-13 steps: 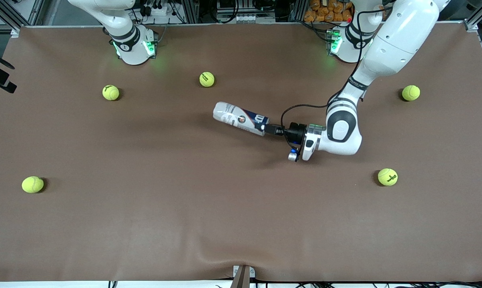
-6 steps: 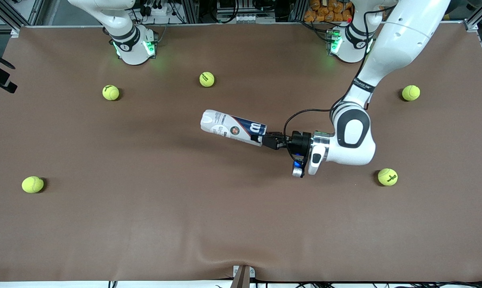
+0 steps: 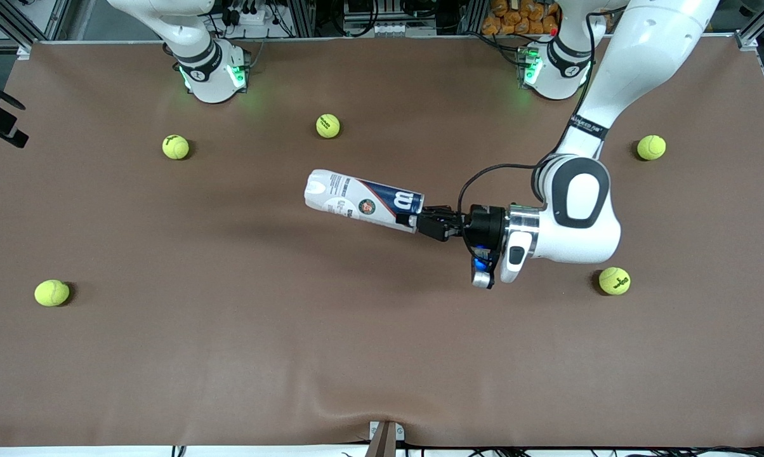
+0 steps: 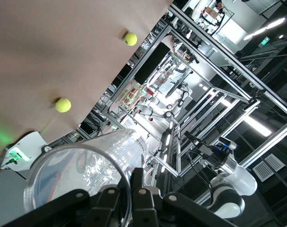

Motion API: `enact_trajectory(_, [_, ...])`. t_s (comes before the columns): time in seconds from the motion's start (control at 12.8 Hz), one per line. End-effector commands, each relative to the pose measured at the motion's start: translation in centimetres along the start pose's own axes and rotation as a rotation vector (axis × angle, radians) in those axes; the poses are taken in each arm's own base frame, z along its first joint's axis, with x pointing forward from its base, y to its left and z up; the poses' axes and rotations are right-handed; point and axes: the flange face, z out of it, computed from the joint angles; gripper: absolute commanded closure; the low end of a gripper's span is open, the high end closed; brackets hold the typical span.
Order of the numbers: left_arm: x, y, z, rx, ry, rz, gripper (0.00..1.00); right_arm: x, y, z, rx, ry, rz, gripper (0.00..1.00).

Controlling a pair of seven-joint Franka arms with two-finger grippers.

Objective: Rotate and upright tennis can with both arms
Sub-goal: 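Lift the can with the left gripper and rotate it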

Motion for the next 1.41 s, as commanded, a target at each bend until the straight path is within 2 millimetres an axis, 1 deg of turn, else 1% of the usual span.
enact_trajectory(0.0, [-2.3, 2.9, -0.8, 0.012, 0.011, 0.005, 0.96, 0.0, -0.4, -0.3, 0.009, 0.009, -0.001, 0.00])
enact_trajectory(0.24, [-4.0, 5.8, -1.4, 0.062, 0.038, 0.029, 0.96, 0.0, -0.2, -0.2, 0.008, 0.011, 0.002, 0.00])
enact_trajectory(0.47, [-4.9, 7.4, -1.6, 0.116, 0.063, 0.061, 0.96, 0.0, -0.2, -0.2, 0.008, 0.011, 0.002, 0.00])
enact_trajectory(0.63, [-5.5, 7.5, -0.9, 0.163, 0.079, 0.057, 0.97, 0.0, -0.2, -0.2, 0.009, 0.010, 0.002, 0.00])
enact_trajectory(0.71, [-6.0, 7.9, -0.6, 0.190, 0.089, 0.073, 0.97, 0.0, -0.2, -0.2, 0.008, 0.011, 0.001, 0.00])
enact_trajectory(0.78, [-6.5, 8.4, -0.1, 0.234, 0.104, 0.106, 0.97, 0.0, -0.2, -0.3, 0.008, 0.012, 0.001, 0.00])
enact_trajectory(0.86, [-6.9, 8.3, 0.9, 0.285, 0.121, 0.112, 0.97, 0.0, -0.2, -0.3, 0.008, 0.012, 0.001, 0.00])
enact_trajectory(1.02, [-7.8, 8.9, 2.3, 0.350, 0.156, 0.107, 0.97, 0.0, -0.2, -0.2, 0.007, 0.011, 0.001, 0.00])
enact_trajectory(1.18, [-8.3, 8.4, 4.1, 0.433, 0.198, 0.091, 0.97, 0.0, -0.3, -0.2, 0.007, 0.011, -0.001, 0.00])
enact_trajectory(1.33, [-9.8, 8.5, 6.3, 0.508, 0.276, 0.089, 0.97, 0.0, -0.3, -0.3, 0.008, 0.012, -0.001, 0.00])
